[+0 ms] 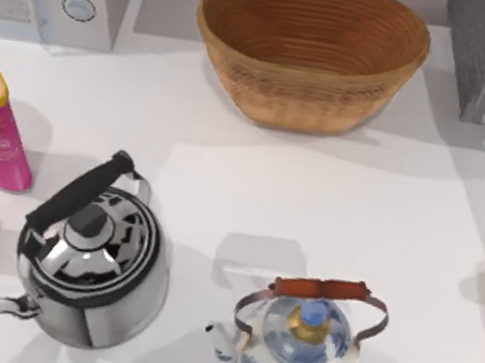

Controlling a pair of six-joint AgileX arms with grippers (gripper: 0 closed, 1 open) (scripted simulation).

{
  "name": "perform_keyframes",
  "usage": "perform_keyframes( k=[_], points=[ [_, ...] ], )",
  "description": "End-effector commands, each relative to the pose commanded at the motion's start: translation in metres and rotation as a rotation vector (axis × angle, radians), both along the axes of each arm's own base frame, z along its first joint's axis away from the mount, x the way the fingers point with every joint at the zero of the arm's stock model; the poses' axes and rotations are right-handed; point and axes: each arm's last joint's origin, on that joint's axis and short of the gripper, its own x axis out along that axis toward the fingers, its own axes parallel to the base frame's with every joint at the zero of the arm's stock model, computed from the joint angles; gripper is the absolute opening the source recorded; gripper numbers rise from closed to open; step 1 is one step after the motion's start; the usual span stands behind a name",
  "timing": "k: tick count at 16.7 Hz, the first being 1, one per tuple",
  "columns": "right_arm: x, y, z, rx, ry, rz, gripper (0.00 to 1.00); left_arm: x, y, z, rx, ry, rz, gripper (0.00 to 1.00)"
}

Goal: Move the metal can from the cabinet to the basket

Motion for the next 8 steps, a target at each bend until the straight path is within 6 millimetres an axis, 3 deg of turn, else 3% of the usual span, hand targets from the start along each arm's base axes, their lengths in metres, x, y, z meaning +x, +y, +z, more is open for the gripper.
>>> perform_keyframes(
  k=[3,8],
  points=[
    [0.0000,0.0000,0.0000,0.000,0.000,0.000,1.00,0.0000,0.0000,0.0000,0.000,0.000,0.000,1.00],
    [0.0000,0.0000,0.0000,0.000,0.000,0.000,0.62,0.0000,0.0000,0.0000,0.000,0.000,0.000,1.00]
  ],
)
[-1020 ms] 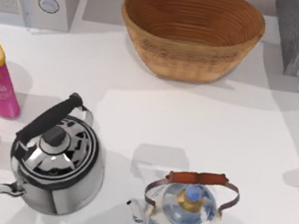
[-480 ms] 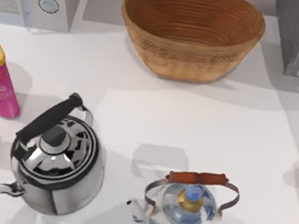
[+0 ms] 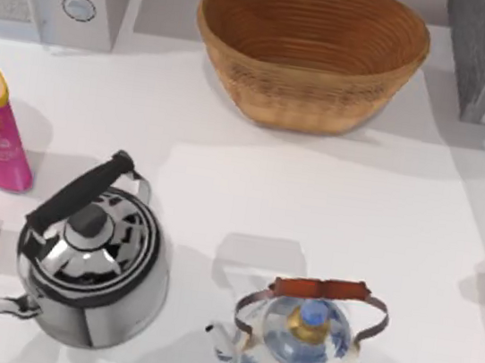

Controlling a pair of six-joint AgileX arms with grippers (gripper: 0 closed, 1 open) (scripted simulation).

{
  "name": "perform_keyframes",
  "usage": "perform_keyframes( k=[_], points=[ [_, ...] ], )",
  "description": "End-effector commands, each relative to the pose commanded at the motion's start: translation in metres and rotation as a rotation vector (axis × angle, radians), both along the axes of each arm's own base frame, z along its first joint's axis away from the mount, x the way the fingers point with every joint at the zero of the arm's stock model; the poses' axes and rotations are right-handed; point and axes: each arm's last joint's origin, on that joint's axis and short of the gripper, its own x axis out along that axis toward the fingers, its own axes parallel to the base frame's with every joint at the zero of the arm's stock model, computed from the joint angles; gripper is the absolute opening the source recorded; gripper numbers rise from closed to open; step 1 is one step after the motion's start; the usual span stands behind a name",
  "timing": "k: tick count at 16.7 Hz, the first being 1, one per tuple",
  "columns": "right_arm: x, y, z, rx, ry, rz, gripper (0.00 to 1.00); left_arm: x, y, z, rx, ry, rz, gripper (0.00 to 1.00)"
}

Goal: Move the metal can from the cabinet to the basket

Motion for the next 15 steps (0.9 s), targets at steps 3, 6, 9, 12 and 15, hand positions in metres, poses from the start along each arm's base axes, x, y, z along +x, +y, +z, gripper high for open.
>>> perform_keyframes(
  k=[3,6,9,12,15],
  points=[
    [0.0000,0.0000,0.0000,0.000,0.000,0.000,0.40,0.0000,0.0000,0.0000,0.000,0.000,0.000,1.00],
    [0.0000,0.0000,0.0000,0.000,0.000,0.000,0.17,0.0000,0.0000,0.0000,0.000,0.000,0.000,1.00],
    [0.0000,0.0000,0.0000,0.000,0.000,0.000,0.00,0.0000,0.0000,0.0000,0.000,0.000,0.000,1.00],
    [0.0000,0.0000,0.0000,0.000,0.000,0.000,0.00,0.0000,0.0000,0.0000,0.000,0.000,0.000,1.00],
    [0.0000,0.0000,0.0000,0.000,0.000,0.000,0.00,0.0000,0.0000,0.0000,0.000,0.000,0.000,1.00]
  ],
)
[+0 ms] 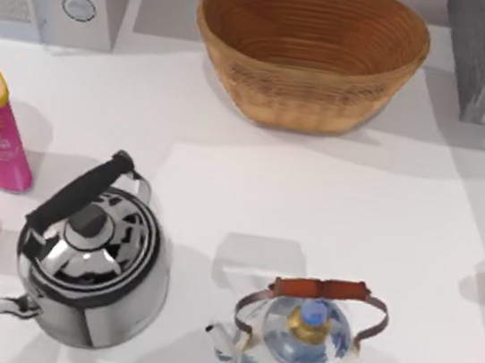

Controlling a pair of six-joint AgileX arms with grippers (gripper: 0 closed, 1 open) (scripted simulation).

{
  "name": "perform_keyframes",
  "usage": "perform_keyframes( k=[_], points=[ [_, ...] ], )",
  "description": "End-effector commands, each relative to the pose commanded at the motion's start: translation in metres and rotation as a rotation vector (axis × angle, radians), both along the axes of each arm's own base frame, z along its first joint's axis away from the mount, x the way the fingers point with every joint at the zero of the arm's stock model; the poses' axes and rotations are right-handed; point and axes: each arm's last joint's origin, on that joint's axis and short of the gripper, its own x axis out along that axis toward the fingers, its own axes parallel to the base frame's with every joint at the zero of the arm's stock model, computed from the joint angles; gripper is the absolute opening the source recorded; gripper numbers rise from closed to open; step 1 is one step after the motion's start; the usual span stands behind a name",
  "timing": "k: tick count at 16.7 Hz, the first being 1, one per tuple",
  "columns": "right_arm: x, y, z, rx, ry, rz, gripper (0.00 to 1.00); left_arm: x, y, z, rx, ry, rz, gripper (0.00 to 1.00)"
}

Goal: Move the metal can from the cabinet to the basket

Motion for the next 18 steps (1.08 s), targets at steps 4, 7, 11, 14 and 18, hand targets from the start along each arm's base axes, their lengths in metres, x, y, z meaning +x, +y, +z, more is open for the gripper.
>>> perform_keyframes(
  k=[4,7,11,14,18],
  points=[
    [-0.007,0.003,0.003,0.001,0.002,0.005,0.00,0.000,0.000,0.000,0.000,0.000,0.000,1.00],
    [-0.047,0.010,0.022,-0.001,0.005,0.010,0.00,0.000,0.000,0.000,0.000,0.000,0.000,1.00],
    [-0.135,0.007,0.053,0.004,-0.012,0.005,0.00,0.000,0.000,0.000,0.000,0.000,0.000,1.00],
    [-0.175,0.003,0.060,0.002,-0.003,0.002,0.00,0.000,0.000,0.000,0.000,0.000,0.000,1.00],
    [-0.180,0.002,0.060,0.001,0.000,0.002,0.00,0.000,0.000,0.000,0.000,0.000,0.000,1.00]
  ],
)
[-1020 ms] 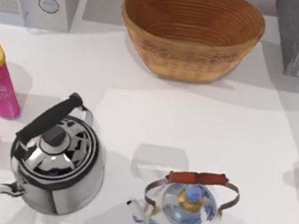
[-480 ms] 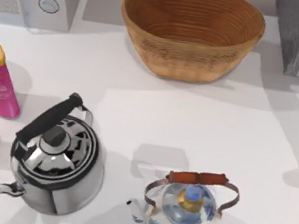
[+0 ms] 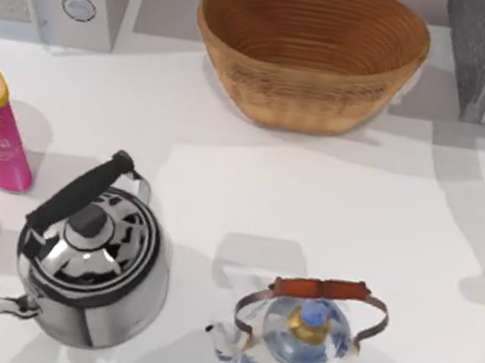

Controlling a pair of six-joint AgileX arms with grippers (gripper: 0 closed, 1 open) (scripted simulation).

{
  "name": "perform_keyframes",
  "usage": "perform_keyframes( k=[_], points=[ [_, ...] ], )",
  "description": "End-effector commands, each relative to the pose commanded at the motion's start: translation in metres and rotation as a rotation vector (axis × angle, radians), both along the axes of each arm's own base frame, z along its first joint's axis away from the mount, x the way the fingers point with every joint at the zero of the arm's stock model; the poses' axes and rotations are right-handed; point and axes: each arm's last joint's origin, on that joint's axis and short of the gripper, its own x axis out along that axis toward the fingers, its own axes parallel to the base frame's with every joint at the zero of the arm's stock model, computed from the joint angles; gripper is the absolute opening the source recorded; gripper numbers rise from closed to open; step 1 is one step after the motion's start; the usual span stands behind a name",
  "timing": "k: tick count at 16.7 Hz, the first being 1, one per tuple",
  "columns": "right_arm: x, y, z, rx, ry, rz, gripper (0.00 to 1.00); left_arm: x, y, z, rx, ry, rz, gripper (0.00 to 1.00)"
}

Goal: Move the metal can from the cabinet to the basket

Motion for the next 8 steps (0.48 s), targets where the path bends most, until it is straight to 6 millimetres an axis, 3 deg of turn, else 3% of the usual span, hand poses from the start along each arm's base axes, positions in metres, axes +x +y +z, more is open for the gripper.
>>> perform_keyframes(
  k=[3,8],
  points=[
    [0.000,-0.001,-0.001,0.002,0.001,-0.001,0.00,0.000,0.000,0.000,0.000,0.000,0.000,1.00],
    [-0.023,-0.016,-0.018,0.007,-0.022,0.008,0.00,0.000,0.000,0.000,0.000,0.000,0.000,1.00]
  ],
)
